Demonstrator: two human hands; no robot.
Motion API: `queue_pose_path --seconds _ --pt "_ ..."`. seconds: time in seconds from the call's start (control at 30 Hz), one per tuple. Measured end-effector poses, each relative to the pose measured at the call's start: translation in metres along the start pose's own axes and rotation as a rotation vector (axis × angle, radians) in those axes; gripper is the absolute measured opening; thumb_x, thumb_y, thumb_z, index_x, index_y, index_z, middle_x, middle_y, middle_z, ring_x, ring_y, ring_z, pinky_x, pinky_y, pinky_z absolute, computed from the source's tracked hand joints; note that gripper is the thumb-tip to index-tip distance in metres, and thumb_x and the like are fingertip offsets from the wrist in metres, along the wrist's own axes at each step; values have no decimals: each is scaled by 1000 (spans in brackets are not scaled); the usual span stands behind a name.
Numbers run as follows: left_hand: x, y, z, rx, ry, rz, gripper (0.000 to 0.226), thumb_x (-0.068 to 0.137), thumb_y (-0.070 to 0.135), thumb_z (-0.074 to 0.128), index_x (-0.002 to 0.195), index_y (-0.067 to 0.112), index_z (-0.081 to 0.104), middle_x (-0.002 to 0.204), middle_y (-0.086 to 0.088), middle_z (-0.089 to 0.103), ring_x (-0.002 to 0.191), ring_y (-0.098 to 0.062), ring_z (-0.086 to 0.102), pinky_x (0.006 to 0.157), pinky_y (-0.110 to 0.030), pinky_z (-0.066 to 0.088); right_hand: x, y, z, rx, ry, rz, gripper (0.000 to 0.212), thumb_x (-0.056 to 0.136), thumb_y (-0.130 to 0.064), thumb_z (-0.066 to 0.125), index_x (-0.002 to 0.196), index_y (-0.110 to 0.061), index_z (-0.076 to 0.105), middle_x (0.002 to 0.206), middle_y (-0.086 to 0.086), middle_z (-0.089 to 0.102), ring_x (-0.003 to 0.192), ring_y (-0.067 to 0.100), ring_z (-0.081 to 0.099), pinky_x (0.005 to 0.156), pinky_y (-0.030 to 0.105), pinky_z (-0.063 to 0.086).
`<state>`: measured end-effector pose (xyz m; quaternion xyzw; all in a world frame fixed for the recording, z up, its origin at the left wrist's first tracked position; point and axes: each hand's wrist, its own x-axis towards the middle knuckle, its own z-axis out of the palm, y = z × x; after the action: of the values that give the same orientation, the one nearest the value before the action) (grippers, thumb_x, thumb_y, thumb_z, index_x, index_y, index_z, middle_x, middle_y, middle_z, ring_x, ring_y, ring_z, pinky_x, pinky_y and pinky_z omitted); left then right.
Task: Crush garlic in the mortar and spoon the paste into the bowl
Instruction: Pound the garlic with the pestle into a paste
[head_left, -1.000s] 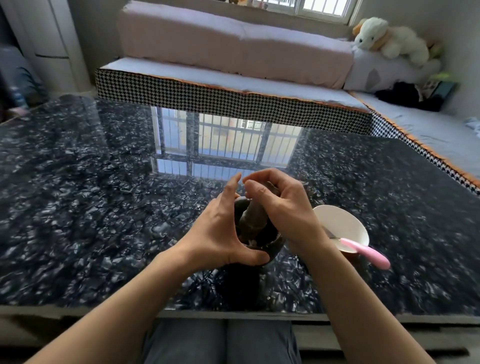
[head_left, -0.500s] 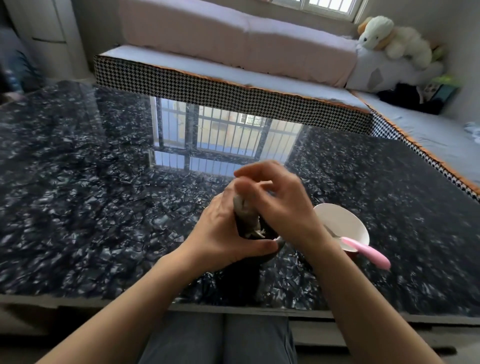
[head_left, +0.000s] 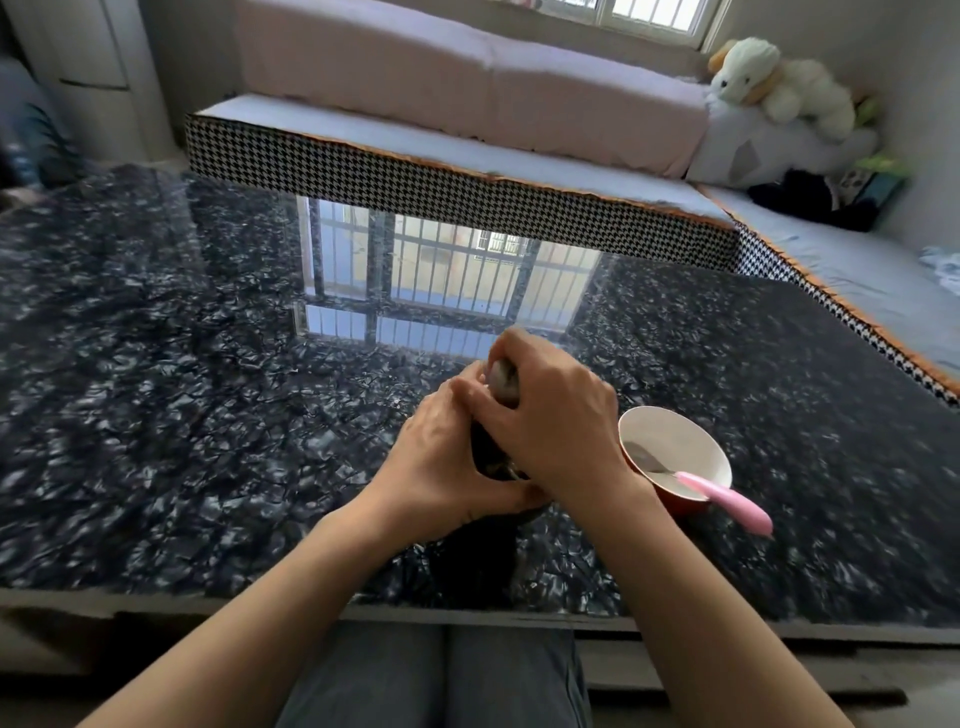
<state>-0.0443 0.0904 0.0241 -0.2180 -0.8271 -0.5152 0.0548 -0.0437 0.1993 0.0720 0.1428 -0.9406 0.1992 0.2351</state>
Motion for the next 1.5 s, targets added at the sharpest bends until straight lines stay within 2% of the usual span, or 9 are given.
queue_pose_path --seconds 0.1,0.23,0.37,0.67,0.83,1.0,1.17,1.33,1.5 --pt "-5 -4 1 99 -8 -44 89 49 62 70 126 27 42 120 10 47 113 -7 43 99 -34 40 12 3 -3 -36 22 46 17 80 -31 58 75 -20 45 65 -8 48 65 19 51 60 27 31" --pt "-8 -7 2 113 0 -63 113 46 70 64 138 13 32 138 4 35 128 -8 33 109 -29 30 17 11 -11 183 271 86 13 72 -18 64 69 -18 51 59 -7 51 55 16 51 56 29 43" --pt "-9 -6 2 56 11 -44 99 48 64 68 134 25 39 131 11 39 123 -3 36 105 -29 34 5 5 5 -6 191 -66 15 70 -20 61 67 -19 46 58 -6 49 45 13 40 49 21 27" --pt "-8 -7 4 64 30 -55 108 45 68 65 136 16 37 134 8 38 125 -7 36 107 -25 31 7 12 -2 82 264 -75 12 72 -25 53 67 -17 47 59 -8 45 50 18 46 51 29 40" --pt "-9 -5 4 55 27 -72 106 46 66 66 135 17 38 132 7 40 125 -9 37 106 -33 33 8 15 7 4 155 -59 13 69 -25 57 65 -18 46 57 -9 41 51 19 40 54 26 29" --pt "-8 -5 4 74 15 -76 111 46 66 67 138 14 33 138 5 36 128 -9 34 109 -31 29 10 12 -2 126 303 -30 10 68 -20 58 65 -15 50 58 -6 48 50 20 47 51 27 35" --pt "-10 -4 3 30 21 -74 98 48 63 67 133 23 40 130 11 40 122 -6 39 104 -33 36 7 10 9 -17 150 -95 14 69 -25 55 65 -21 42 56 -9 40 50 20 39 53 26 27" --pt "-8 -4 4 90 0 -85 113 47 65 69 140 14 31 140 5 34 130 -8 30 111 -30 27 12 13 -4 119 299 -51 11 69 -21 57 65 -18 48 56 -10 42 49 17 43 51 26 35" --pt "-11 -3 2 32 11 -86 98 47 63 67 133 22 40 130 11 39 122 -7 38 104 -34 37 8 11 12 5 142 -84 13 68 -26 53 65 -21 42 56 -10 40 50 19 40 53 26 28"
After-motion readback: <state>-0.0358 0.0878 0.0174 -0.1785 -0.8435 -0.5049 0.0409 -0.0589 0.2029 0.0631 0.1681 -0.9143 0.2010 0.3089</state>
